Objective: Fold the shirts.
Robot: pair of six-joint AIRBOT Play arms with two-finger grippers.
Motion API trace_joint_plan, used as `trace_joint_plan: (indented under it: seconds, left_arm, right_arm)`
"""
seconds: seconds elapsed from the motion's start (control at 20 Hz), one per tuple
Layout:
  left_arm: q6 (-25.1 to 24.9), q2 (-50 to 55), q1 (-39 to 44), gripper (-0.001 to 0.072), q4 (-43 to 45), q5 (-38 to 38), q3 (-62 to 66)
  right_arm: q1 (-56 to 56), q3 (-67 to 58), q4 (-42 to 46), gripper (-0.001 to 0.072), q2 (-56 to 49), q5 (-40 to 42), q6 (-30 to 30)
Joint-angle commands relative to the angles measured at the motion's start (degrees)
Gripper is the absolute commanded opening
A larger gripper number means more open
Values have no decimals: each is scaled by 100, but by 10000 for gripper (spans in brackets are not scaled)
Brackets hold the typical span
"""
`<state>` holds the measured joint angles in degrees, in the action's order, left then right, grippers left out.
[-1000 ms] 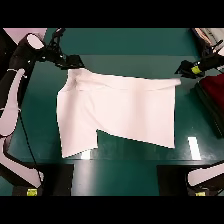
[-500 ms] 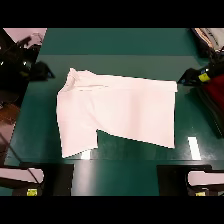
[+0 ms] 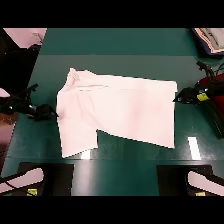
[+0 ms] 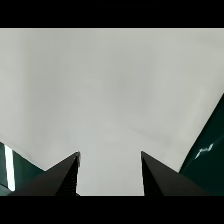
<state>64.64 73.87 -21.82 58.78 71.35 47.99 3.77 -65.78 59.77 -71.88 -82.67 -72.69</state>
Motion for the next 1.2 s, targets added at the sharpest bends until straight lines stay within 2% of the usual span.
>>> trace_joint_plan:
  seconds: [0.0, 0.3, 0.35, 0.4, 0.45, 0.6, 0.85, 1.15]
  left_arm:
    - [-501, -76, -35, 547, -363, -435, -601]
    - [-553, -79, 404, 541, -470, -675, -632]
    - [-448, -79, 428, 367, -479, -754, -627]
    - [-339, -79, 428, 154, -485, -765, -608]
    - [-262, -85, 428, 27, -520, -745, -577]
    - [-199, -144, 428, 24, -573, -511, -352]
    - [-208, -352, 428, 24, -1088, -437, -157]
    - [-208, -352, 428, 24, -1169, -424, -157]
  right_arm:
    - [2, 308, -28, 430, 343, 22, 28]
    - [4, 363, -9, 431, 446, 15, 28]
    - [4, 363, 42, 431, 446, 2, 28]
    - [48, 365, 90, 431, 446, -76, 24]
    - [125, 372, 146, 430, 446, -192, -9]
    - [649, 931, 210, 430, 610, -330, -59]
    - [1648, 2763, 728, 431, 990, -321, -293]
    - [1692, 3803, 726, 430, 1362, -151, -293]
